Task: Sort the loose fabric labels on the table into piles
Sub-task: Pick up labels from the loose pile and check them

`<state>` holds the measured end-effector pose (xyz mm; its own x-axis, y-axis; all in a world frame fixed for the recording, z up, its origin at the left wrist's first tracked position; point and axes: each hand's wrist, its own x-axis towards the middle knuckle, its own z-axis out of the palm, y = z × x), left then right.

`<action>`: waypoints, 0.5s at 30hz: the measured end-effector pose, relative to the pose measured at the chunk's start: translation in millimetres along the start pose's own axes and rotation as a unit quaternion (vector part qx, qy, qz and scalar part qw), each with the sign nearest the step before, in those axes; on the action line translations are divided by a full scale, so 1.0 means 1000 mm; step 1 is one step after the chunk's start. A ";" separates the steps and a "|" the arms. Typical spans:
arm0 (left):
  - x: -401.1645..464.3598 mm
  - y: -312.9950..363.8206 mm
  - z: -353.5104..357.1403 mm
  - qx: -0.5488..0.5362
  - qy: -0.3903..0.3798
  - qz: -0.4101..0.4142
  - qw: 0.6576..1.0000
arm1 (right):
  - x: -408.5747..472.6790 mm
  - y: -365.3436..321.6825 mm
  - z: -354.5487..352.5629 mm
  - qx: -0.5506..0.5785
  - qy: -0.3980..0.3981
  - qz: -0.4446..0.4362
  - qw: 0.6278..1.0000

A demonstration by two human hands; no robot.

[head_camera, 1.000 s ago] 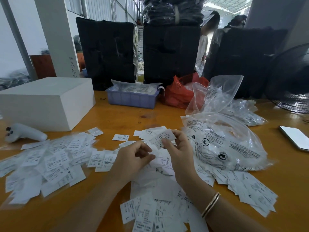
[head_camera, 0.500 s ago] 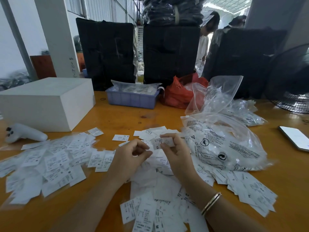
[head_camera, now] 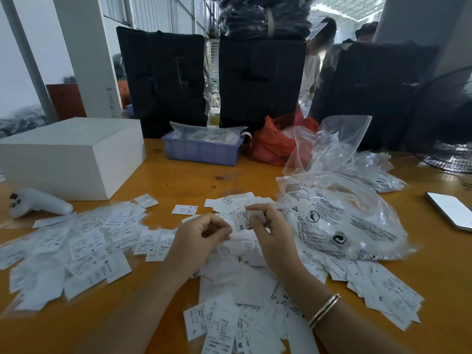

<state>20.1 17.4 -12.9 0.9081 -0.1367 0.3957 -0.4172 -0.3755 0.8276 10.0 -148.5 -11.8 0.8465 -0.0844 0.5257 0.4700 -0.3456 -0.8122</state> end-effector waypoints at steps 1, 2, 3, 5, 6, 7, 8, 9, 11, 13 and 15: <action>0.000 -0.001 0.000 0.001 0.003 -0.001 1.000 | 0.000 0.000 0.000 0.017 0.010 0.006 1.000; 0.001 -0.001 0.000 -0.001 0.005 -0.003 1.000 | 0.001 0.001 0.000 0.039 0.018 0.012 0.999; 0.001 -0.001 0.000 -0.001 0.008 -0.004 1.000 | 0.001 0.001 0.000 0.064 0.025 0.017 0.997; 0.001 -0.002 0.000 0.006 0.014 -0.003 1.000 | 0.002 0.002 -0.001 0.110 0.030 0.024 0.993; 0.001 -0.002 0.000 0.011 0.015 -0.001 1.000 | 0.002 0.002 0.000 0.125 0.029 0.027 0.991; 0.001 -0.002 0.001 0.014 0.016 -0.001 1.000 | 0.002 0.002 0.000 0.135 0.027 0.030 0.990; 0.001 -0.002 0.001 0.018 0.017 0.000 1.000 | 0.002 0.003 0.000 0.139 0.025 0.033 0.989; 0.001 -0.002 0.001 0.022 0.018 0.000 1.000 | 0.002 0.003 0.001 0.136 0.023 0.035 0.990; 0.001 -0.002 0.000 0.028 0.021 0.002 0.999 | 0.001 0.004 0.001 0.113 0.014 0.031 0.993; 0.001 -0.002 0.000 0.029 0.026 -0.001 0.999 | 0.001 0.004 0.000 0.088 0.003 0.022 0.996; 0.001 -0.001 0.000 0.028 0.031 -0.003 0.999 | 0.000 0.003 0.000 0.069 -0.004 0.014 0.997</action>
<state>21.5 18.2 -13.6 0.9059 -0.0789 0.4161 -0.4079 -0.4263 0.8074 11.6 -150.1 -14.1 0.8611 -0.0845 0.5013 0.4763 -0.2108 -0.8536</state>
